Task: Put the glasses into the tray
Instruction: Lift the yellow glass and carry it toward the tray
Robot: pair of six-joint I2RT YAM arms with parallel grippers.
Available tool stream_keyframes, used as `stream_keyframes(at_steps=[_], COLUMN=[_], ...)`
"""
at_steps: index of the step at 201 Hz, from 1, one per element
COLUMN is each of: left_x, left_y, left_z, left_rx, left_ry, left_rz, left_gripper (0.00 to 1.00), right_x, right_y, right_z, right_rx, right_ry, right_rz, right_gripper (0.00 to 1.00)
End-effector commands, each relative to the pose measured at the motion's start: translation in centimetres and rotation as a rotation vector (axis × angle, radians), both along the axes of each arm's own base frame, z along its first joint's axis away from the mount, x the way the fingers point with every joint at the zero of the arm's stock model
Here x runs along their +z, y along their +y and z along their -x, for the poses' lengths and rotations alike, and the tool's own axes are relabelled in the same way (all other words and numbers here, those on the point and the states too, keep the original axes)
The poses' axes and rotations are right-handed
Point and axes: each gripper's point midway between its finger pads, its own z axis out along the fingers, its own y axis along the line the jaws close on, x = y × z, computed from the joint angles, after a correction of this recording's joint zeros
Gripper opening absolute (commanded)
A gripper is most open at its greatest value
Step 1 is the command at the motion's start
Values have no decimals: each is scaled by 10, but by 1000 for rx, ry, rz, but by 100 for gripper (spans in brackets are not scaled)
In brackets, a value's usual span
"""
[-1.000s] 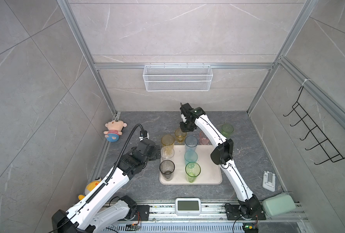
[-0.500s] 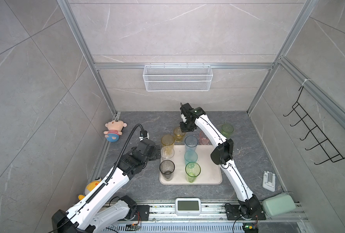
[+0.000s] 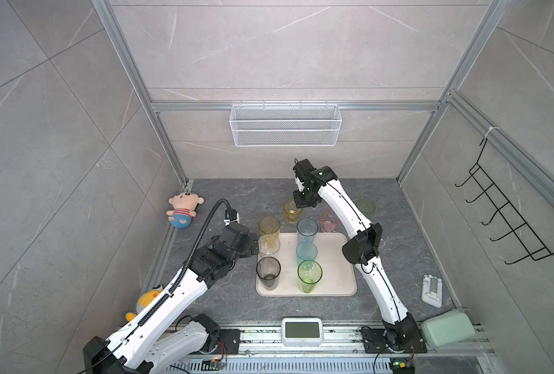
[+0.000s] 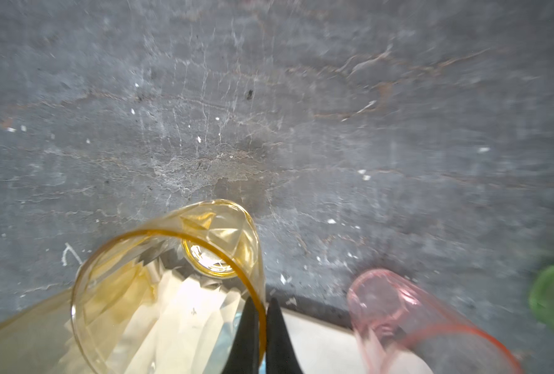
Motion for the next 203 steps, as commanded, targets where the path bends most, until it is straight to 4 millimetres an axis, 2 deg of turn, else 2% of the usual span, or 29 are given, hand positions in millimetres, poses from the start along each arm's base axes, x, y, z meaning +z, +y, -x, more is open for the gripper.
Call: stream_keyframes(at_steps=[1,66,116,120,162,203], left_x=[19,18,18,19,20,20], left_y=[-5,-5,-7,-7,-7,-7], left_z=[-5,-4,-2,-2,-1,-1], left_rx=[3,8,8,7,5,5], left_ry=[-51,-38,-35,-37,-41,-41], left_rz=[62,71,96,98,100,103], left_gripper=[100,100,100,100,100,100], right_x=[50,104,130,123,138,136], right_y=[-19,-52,-77,-78,-96,-119], right_z=[9,34,60,62,89,112], right_rx=[-13,-44,-74,-72,-103,-149], right_ry=[-70,-128,-151,-132,-173,-184], right_rz=[5,54,86,99,72,74], right_gripper=[0,0,0,0,0,0])
